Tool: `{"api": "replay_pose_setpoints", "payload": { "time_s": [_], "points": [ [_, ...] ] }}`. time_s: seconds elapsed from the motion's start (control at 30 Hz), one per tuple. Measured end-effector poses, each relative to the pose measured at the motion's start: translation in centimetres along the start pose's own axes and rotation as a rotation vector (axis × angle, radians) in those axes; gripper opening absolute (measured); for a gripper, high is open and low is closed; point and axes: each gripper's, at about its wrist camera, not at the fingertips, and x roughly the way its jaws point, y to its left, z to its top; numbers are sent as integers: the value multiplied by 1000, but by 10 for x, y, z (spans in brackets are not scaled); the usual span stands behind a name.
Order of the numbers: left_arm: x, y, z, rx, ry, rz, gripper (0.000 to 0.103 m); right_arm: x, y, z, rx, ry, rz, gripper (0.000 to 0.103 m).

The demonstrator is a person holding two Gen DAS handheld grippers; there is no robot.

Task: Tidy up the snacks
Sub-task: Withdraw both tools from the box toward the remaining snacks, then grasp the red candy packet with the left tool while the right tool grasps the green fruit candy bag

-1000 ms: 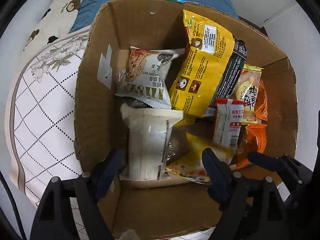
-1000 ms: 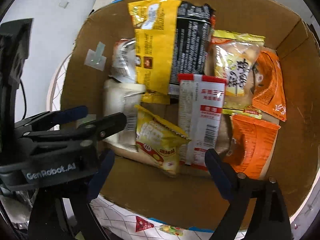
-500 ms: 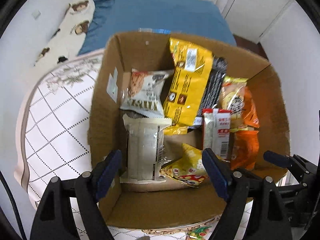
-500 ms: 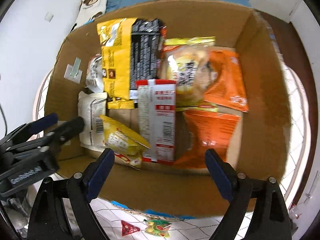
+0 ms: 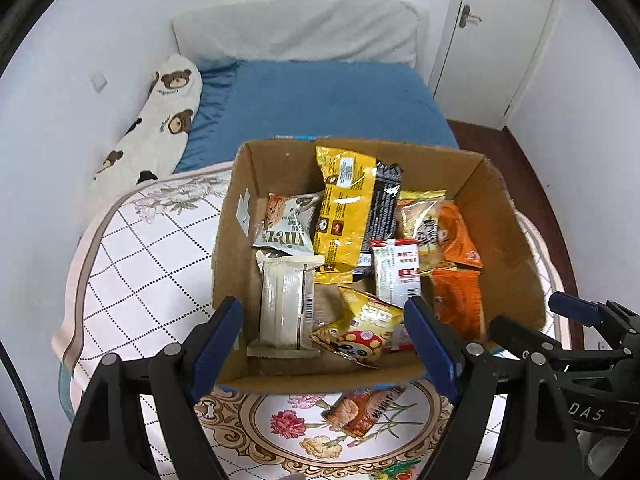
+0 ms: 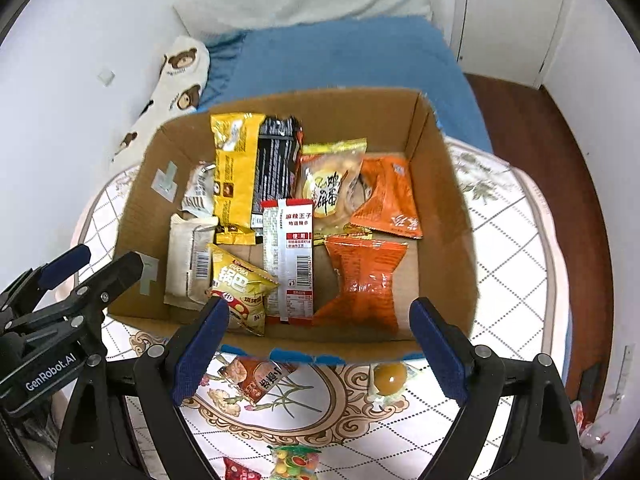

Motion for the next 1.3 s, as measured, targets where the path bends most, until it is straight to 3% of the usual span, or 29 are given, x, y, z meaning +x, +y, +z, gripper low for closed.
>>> {"api": "replay_pose_setpoints", "payload": {
  "time_s": [0.23,0.43,0.5,0.6,0.83,0.9,0.97,1.0,1.03,1.17,1.3],
  "points": [
    [-36,-6,-16,-3,-66,-15,82,-36,3,-18,15,-69,29,94],
    [-44,-5,-49,-10,-34,-13,82,-41,0,-54,40,-24,89,94],
    [-36,-5,-75,0,28,-10,82,-29,-3,-78,49,29,100,91],
    [-14,-2,-123,22,165,-17,82,-3,-10,-117,64,139,127,58],
    [76,7,-256,-60,619,-111,82,55,-28,-197,161,332,177,57],
    [94,9,-278,-108,691,-139,82,66,-28,-209,174,363,180,57],
    [110,12,-296,-161,736,-156,71,75,-27,-217,176,385,180,57],
    [114,12,-301,-173,744,-167,50,80,-25,-220,177,393,178,57],
    [119,13,-305,-179,754,-168,39,84,-24,-222,176,398,178,57],
    [128,19,-306,-204,747,-158,36,109,-9,-231,176,446,176,58],
    [119,34,-281,-209,655,-101,36,138,9,-238,173,486,156,59]
  ]
}}
